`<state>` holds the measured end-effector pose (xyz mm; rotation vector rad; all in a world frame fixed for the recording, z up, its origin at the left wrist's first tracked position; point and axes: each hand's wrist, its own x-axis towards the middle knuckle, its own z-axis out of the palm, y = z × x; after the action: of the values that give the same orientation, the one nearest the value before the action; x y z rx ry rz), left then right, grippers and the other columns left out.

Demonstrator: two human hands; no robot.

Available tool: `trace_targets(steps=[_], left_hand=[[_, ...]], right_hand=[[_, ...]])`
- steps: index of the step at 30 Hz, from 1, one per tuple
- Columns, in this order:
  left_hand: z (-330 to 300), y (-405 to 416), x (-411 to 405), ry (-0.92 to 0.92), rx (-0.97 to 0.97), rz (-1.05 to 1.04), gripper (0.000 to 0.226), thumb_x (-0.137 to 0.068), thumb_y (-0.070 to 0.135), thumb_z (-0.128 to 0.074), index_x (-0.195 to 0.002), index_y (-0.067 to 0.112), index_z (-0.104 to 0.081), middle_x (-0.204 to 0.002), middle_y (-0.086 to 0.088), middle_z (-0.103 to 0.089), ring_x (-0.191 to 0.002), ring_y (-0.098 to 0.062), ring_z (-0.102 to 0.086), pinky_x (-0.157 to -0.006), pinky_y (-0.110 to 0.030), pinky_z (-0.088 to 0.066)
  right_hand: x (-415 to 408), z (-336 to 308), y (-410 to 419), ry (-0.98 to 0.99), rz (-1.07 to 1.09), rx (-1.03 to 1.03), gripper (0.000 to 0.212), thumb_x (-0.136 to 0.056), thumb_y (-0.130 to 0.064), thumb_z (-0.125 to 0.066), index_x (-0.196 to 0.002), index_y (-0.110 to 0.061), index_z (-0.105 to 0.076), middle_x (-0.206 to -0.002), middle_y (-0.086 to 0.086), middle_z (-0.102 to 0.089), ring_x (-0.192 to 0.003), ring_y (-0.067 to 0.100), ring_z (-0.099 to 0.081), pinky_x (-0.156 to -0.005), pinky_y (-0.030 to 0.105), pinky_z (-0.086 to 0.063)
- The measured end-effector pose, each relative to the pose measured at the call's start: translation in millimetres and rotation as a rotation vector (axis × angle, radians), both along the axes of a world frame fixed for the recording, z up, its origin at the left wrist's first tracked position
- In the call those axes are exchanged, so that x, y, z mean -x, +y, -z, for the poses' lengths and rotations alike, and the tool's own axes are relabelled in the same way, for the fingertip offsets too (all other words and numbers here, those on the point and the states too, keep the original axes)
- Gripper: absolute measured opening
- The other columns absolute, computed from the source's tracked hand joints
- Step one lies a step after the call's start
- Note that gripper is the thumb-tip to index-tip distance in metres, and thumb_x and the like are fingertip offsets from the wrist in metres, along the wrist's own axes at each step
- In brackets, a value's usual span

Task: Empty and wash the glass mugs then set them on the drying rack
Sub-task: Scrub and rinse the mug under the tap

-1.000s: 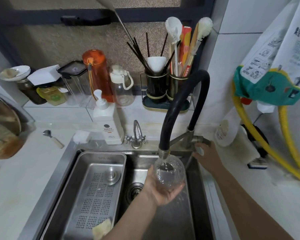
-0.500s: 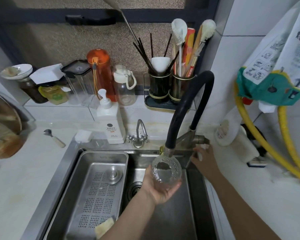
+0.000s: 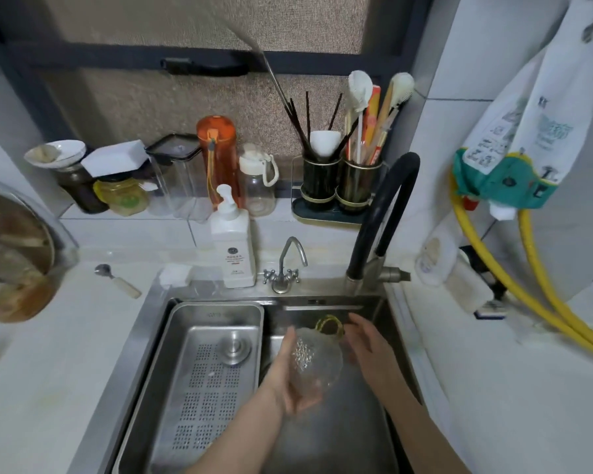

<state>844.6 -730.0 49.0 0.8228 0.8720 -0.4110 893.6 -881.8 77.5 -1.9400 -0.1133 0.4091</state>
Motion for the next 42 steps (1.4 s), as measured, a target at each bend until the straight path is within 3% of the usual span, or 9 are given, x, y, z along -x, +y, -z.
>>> trace_targets(steps=[4,9,13,17,22,27,31,36,42], left_hand=[[-18,4,18,-0.188,-0.196,0.047,0.028,-0.083,0.049,-0.062,-0.089,0.022,-0.060,-0.074,0.001,-0.068,-0.060,-0.013,-0.066,-0.052,-0.025,-0.051],[-17,14,26,-0.400,-0.553,0.206,0.089,-0.051,0.071,-0.077,-0.111,0.008,-0.061,-0.106,-0.012,-0.069,-0.085,-0.016,-0.065,-0.067,-0.024,-0.048],[-33,24,38,-0.527,-0.580,0.328,0.080,-0.070,0.039,-0.080,-0.136,0.022,-0.038,-0.131,0.005,-0.045,-0.116,-0.012,-0.048,-0.092,-0.025,-0.042],[-45,31,50,-0.605,-0.565,0.413,0.102,-0.058,0.044,-0.082,-0.144,0.031,-0.028,-0.137,0.008,-0.040,-0.124,-0.010,-0.045,-0.103,-0.027,-0.040],[-68,17,54,-0.410,-0.637,0.253,0.050,-0.074,0.059,-0.066,-0.105,0.024,-0.048,-0.108,0.001,-0.059,-0.090,-0.011,-0.062,-0.068,-0.026,-0.054],[-84,10,46,-0.256,-0.488,0.171,0.076,-0.072,0.077,-0.050,-0.117,0.016,-0.049,-0.106,-0.010,-0.062,-0.084,-0.030,-0.071,-0.054,-0.034,-0.059],[-85,3,47,-0.264,-0.459,0.227,0.072,-0.073,0.079,-0.047,-0.117,0.023,-0.059,-0.106,-0.009,-0.067,-0.081,-0.029,-0.072,-0.063,-0.034,-0.059],[-88,-17,55,-0.318,-0.579,0.157,0.046,-0.085,0.063,-0.049,-0.112,0.027,-0.056,-0.104,-0.002,-0.063,-0.085,-0.024,-0.068,-0.068,-0.037,-0.059],[-77,-32,68,-0.482,-0.707,0.107,0.060,-0.085,0.031,-0.068,-0.136,0.034,-0.037,-0.097,0.012,-0.059,-0.075,-0.013,-0.060,-0.069,-0.033,-0.051]], right_hand=[[17,1,2,0.014,0.050,0.014,0.038,-0.095,-0.031,-0.052,-0.133,-0.029,-0.047,-0.121,-0.001,-0.058,-0.105,0.008,-0.057,-0.090,0.024,-0.048],[33,1,-4,-0.039,0.138,0.037,0.016,-0.095,-0.021,-0.054,-0.105,-0.026,-0.065,-0.107,0.004,-0.069,-0.098,0.019,-0.065,-0.089,0.037,-0.054],[46,-9,-7,-0.037,0.220,-0.087,0.016,-0.093,-0.015,-0.056,-0.091,-0.027,-0.066,-0.096,0.006,-0.072,-0.092,0.024,-0.068,-0.089,0.050,-0.054],[60,-18,-9,-0.011,0.266,-0.189,0.013,-0.094,-0.013,-0.054,-0.096,-0.015,-0.067,-0.087,0.007,-0.074,-0.085,0.024,-0.070,-0.086,0.049,-0.056],[65,-23,-1,-0.017,0.243,-0.164,0.024,-0.091,-0.017,-0.060,-0.111,-0.031,-0.059,-0.097,0.000,-0.070,-0.090,0.017,-0.068,-0.083,0.039,-0.058],[71,-31,1,-0.074,0.032,-0.073,0.048,-0.080,-0.048,-0.067,-0.125,-0.038,-0.053,-0.110,-0.014,-0.065,-0.103,0.007,-0.063,-0.095,0.036,-0.052],[72,-37,-4,-0.126,0.019,-0.056,0.033,-0.083,-0.035,-0.069,-0.114,-0.037,-0.056,-0.103,-0.021,-0.064,-0.092,-0.006,-0.061,-0.078,0.014,-0.047],[68,-33,-11,-0.071,0.085,-0.056,0.034,-0.083,-0.039,-0.068,-0.116,-0.029,-0.061,-0.097,-0.012,-0.070,-0.090,0.007,-0.066,-0.088,0.041,-0.055],[68,-28,-15,0.007,0.133,-0.151,0.037,-0.078,-0.049,-0.069,-0.111,-0.034,-0.064,-0.092,-0.011,-0.072,-0.089,0.012,-0.069,-0.085,0.043,-0.057]])
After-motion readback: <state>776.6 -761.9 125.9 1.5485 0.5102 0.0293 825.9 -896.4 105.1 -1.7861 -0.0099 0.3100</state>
